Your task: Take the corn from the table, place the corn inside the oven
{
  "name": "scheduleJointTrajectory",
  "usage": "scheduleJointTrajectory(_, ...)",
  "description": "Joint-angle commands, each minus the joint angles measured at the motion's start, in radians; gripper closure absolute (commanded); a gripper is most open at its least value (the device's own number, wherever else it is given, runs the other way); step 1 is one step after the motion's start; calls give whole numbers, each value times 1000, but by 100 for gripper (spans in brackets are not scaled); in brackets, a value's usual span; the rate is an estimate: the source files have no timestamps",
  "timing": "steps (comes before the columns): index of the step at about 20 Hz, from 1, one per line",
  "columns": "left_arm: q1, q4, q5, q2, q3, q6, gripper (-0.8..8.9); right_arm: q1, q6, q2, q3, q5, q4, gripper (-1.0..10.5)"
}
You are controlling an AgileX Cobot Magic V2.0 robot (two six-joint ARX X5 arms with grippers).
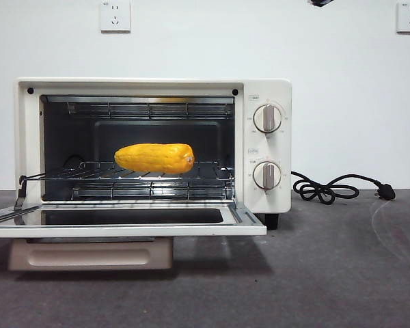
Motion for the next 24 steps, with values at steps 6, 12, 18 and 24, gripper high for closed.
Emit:
scheduleJointTrajectory(6, -64, 49, -109, 71, -10, -32, 822, 0, -19, 6, 3, -4, 5, 958)
scheduleJointTrajectory(12, -90, 69, -95, 150, -10, -29, 822, 0, -23, 6, 3, -3, 5, 958)
scheduleJointTrajectory(18, -85, 70, 40, 183, -3, -25, 822, 0, -22, 6, 3, -3, 4, 958)
scheduleJointTrajectory(24, -76, -40, 96, 159, 103, -21, 822, 0, -22, 6, 3, -3, 4, 958)
